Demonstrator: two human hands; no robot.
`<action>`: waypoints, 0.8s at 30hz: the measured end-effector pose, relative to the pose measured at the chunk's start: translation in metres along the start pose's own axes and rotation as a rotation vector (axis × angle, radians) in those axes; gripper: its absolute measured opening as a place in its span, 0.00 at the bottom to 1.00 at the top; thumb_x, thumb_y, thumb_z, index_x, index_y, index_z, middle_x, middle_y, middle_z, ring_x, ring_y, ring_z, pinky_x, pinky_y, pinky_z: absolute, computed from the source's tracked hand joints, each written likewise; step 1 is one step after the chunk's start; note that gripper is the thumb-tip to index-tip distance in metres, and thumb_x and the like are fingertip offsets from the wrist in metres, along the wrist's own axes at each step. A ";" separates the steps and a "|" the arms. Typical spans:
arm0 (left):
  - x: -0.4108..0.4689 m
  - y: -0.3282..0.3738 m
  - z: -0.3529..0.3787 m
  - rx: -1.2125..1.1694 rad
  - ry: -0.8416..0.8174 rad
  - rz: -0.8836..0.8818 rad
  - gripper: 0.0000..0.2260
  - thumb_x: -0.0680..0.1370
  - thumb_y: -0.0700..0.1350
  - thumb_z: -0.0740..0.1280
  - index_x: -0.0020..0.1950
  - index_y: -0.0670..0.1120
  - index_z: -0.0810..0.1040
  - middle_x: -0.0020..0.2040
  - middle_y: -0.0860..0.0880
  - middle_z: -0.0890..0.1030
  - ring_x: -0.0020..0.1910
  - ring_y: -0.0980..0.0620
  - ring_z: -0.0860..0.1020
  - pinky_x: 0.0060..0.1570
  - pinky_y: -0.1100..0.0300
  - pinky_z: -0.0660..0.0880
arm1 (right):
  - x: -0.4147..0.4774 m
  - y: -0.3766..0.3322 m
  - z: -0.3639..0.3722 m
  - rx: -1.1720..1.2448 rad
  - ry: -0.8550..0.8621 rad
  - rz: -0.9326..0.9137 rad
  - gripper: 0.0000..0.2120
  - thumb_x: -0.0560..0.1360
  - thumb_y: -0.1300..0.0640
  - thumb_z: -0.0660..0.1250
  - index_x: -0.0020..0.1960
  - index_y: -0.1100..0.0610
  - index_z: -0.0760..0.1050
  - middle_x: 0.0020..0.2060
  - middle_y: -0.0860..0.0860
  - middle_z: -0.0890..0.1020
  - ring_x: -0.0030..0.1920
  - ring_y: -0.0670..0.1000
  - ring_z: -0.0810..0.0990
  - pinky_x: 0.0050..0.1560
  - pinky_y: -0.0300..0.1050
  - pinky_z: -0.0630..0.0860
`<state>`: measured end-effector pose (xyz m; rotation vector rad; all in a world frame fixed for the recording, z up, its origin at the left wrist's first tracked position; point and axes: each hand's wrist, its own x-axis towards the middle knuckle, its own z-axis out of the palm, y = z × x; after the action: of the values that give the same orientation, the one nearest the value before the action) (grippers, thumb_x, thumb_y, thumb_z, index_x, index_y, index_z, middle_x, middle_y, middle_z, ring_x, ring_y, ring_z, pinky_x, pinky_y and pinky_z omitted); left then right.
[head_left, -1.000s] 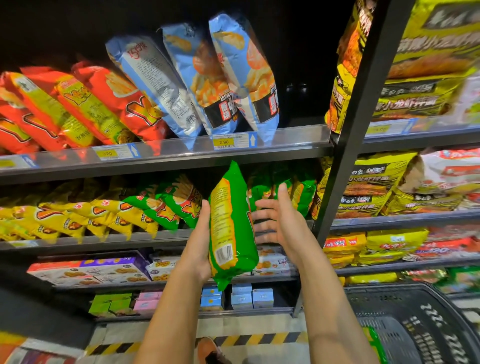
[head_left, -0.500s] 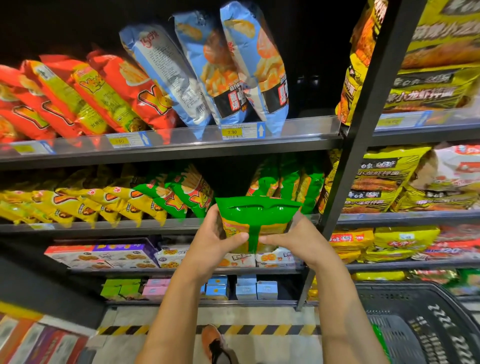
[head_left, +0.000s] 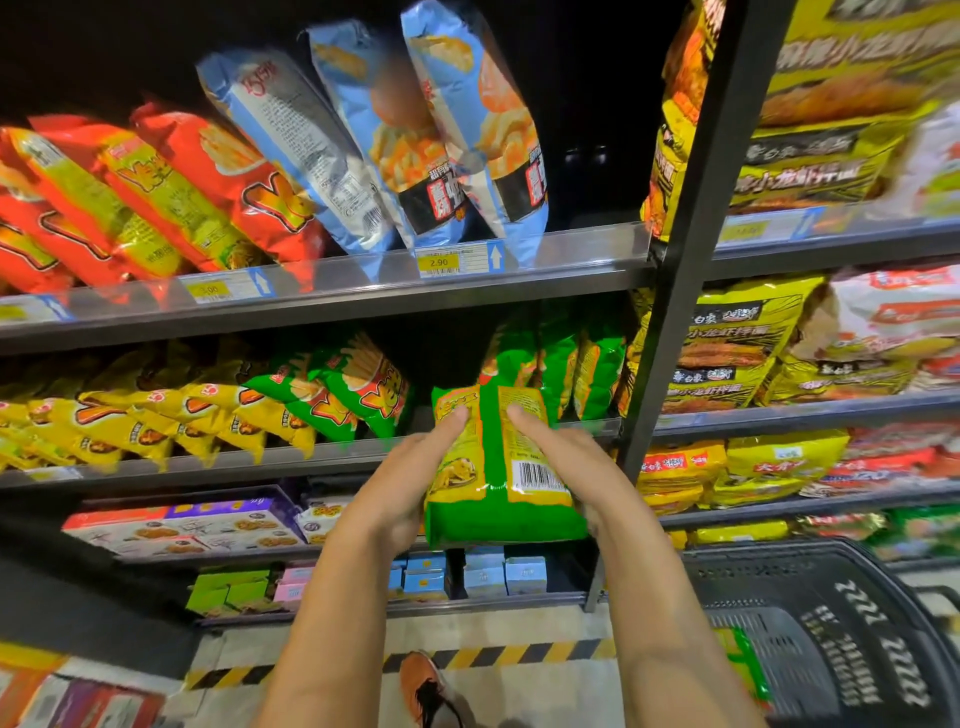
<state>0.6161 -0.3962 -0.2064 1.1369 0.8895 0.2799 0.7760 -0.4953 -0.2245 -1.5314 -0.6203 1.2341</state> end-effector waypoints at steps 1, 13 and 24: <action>-0.001 0.002 0.002 -0.013 -0.001 -0.023 0.19 0.83 0.57 0.65 0.62 0.45 0.85 0.58 0.41 0.87 0.59 0.42 0.86 0.63 0.43 0.80 | 0.000 -0.001 -0.001 -0.017 0.008 0.015 0.23 0.80 0.35 0.66 0.66 0.50 0.79 0.57 0.41 0.78 0.52 0.42 0.76 0.64 0.44 0.70; 0.014 -0.009 0.000 0.055 0.216 0.177 0.24 0.81 0.49 0.72 0.76 0.47 0.71 0.66 0.49 0.82 0.61 0.46 0.84 0.55 0.48 0.82 | 0.016 0.015 0.005 0.437 -0.028 0.067 0.15 0.81 0.50 0.71 0.65 0.56 0.81 0.55 0.57 0.88 0.53 0.57 0.89 0.55 0.56 0.84; 0.008 -0.014 0.021 0.279 0.196 0.308 0.09 0.80 0.64 0.68 0.57 0.67 0.73 0.54 0.62 0.83 0.55 0.60 0.83 0.60 0.52 0.80 | 0.017 0.012 0.031 0.029 0.063 -0.196 0.24 0.79 0.27 0.58 0.70 0.37 0.73 0.64 0.38 0.79 0.66 0.41 0.77 0.66 0.47 0.75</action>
<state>0.6336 -0.4115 -0.2200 1.5282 0.9433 0.5389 0.7513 -0.4724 -0.2406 -1.4433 -0.6910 1.0386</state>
